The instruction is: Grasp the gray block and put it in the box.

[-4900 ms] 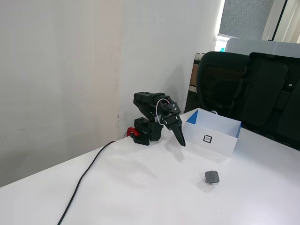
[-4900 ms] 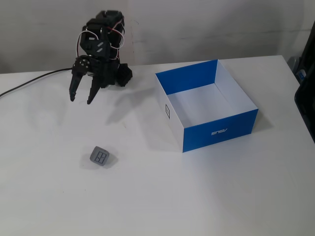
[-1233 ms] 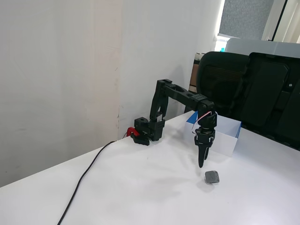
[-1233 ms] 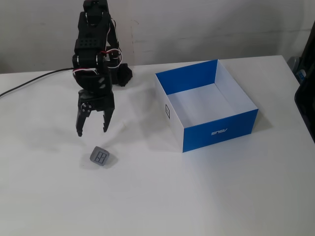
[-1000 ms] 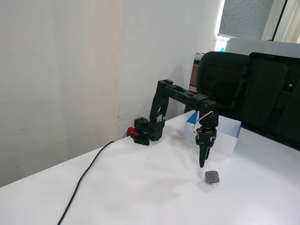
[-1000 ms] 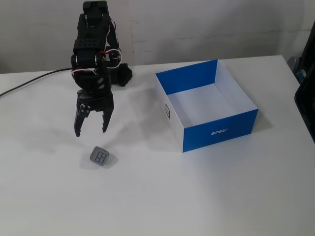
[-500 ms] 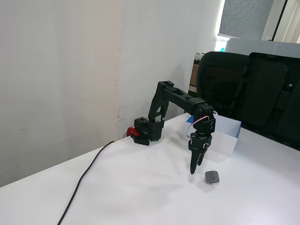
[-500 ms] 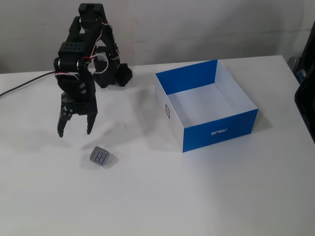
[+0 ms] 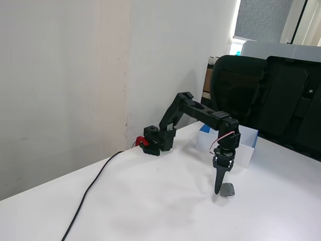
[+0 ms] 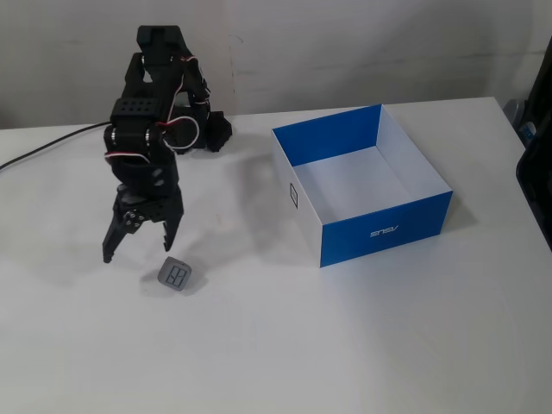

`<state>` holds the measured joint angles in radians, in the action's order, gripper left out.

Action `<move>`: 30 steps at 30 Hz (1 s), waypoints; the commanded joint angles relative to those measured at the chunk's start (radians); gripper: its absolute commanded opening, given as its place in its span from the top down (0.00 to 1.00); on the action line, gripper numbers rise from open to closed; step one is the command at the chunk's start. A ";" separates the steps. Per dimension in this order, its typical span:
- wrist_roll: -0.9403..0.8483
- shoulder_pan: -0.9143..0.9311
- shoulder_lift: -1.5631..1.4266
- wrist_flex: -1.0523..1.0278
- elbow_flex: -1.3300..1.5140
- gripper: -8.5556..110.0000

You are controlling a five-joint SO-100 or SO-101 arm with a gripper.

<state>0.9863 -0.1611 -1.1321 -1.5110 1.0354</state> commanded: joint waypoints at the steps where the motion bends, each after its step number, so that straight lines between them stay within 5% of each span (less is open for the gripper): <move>1: -0.012 0.041 -0.028 -0.015 -0.098 0.57; 30: -0.032 0.092 0.064 -0.005 -0.109 0.56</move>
<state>0.9679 -0.0706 -1.0446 -1.5324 1.0017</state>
